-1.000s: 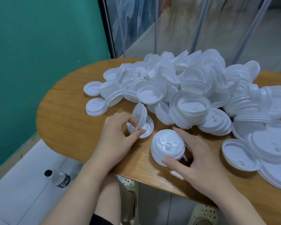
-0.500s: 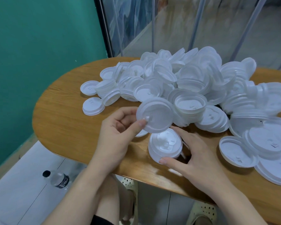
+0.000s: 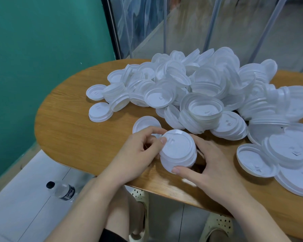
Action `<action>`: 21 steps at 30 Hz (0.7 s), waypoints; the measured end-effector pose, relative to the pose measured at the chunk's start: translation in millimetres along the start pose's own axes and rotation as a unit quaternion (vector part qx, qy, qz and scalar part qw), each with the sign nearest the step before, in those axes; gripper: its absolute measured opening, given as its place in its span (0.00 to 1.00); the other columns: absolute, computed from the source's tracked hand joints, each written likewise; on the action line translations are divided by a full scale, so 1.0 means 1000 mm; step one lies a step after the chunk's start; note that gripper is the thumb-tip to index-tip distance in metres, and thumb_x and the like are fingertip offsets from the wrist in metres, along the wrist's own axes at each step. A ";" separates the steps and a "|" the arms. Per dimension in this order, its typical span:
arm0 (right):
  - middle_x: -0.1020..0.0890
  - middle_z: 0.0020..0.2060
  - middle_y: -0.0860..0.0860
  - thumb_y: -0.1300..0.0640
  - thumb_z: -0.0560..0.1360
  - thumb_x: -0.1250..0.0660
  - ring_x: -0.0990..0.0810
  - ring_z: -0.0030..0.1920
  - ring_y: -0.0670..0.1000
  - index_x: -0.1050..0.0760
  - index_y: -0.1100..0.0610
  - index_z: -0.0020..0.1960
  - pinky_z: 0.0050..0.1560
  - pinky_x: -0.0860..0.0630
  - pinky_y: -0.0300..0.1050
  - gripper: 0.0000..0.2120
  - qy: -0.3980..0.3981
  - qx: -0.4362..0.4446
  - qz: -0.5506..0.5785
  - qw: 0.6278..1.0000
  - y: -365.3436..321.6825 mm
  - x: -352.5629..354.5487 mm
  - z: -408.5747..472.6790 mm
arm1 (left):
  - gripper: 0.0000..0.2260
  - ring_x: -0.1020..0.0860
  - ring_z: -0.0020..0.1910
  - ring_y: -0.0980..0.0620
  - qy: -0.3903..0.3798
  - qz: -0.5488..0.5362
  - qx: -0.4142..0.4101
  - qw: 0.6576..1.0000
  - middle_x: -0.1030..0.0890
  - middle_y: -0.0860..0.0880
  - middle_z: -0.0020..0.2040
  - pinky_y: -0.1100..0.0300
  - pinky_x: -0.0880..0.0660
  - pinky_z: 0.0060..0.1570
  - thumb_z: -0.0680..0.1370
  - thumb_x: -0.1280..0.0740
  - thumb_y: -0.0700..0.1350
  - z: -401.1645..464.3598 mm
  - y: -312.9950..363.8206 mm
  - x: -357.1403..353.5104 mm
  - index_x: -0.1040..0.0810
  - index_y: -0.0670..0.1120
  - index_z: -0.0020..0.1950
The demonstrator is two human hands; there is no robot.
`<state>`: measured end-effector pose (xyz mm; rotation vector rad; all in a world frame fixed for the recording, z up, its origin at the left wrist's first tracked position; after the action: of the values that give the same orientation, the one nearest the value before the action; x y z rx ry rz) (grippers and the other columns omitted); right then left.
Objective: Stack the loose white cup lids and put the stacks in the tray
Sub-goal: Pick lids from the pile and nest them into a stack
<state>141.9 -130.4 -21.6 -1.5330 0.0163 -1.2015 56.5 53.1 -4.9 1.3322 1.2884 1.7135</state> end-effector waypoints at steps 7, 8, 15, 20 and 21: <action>0.24 0.62 0.31 0.29 0.63 0.23 0.28 0.64 0.37 0.34 0.33 0.71 0.60 0.30 0.37 0.40 0.004 -0.018 0.007 1.000 0.008 -0.002 0.000 | 0.08 0.24 0.32 0.62 -0.002 0.012 -0.006 1.000 0.23 0.50 0.31 0.70 0.31 0.36 0.82 0.32 0.48 -0.001 0.004 0.001 0.17 0.51 0.60; 0.23 0.62 0.32 0.29 0.63 0.23 0.27 0.64 0.37 0.33 0.34 0.72 0.60 0.30 0.38 0.41 0.001 -0.018 0.007 1.000 0.008 -0.003 0.000 | 0.08 0.24 0.31 0.62 -0.001 0.011 -0.008 1.000 0.23 0.49 0.32 0.71 0.32 0.36 0.82 0.32 0.48 -0.001 0.005 0.001 0.17 0.51 0.60; 0.24 0.61 0.31 0.28 0.61 0.24 0.28 0.64 0.37 0.34 0.29 0.71 0.62 0.29 0.40 0.41 -0.004 -0.017 0.015 1.000 0.006 -0.002 0.000 | 0.08 0.25 0.29 0.62 0.005 0.000 -0.009 1.000 0.21 0.44 0.32 0.70 0.33 0.34 0.80 0.30 0.47 -0.001 0.006 0.002 0.16 0.52 0.58; 0.27 0.62 0.29 0.24 0.60 0.31 0.31 0.65 0.34 0.40 0.29 0.75 0.63 0.34 0.37 0.46 0.001 -0.030 -0.003 1.000 0.006 -0.002 -0.001 | 0.07 0.26 0.29 0.62 0.006 0.002 -0.013 1.000 0.21 0.42 0.33 0.69 0.32 0.33 0.81 0.29 0.47 0.001 0.004 0.002 0.16 0.53 0.58; 0.27 0.62 0.30 0.23 0.61 0.31 0.31 0.65 0.35 0.39 0.31 0.76 0.63 0.34 0.38 0.46 0.001 -0.031 -0.006 0.999 0.006 -0.002 -0.001 | 0.07 0.26 0.29 0.62 0.005 0.001 -0.014 1.000 0.21 0.42 0.33 0.69 0.32 0.33 0.81 0.30 0.47 0.001 0.004 0.002 0.16 0.53 0.57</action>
<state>143.7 -132.0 -27.6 -1.5882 0.0460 -1.2215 57.1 53.4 -0.6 1.3110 1.2634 1.7368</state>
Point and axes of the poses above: each hand's wrist, its own z-axis towards the middle knuckle, its own x-axis out of the back of the hand, y = z × x, the point moved 4 cm from there along z, towards the middle knuckle
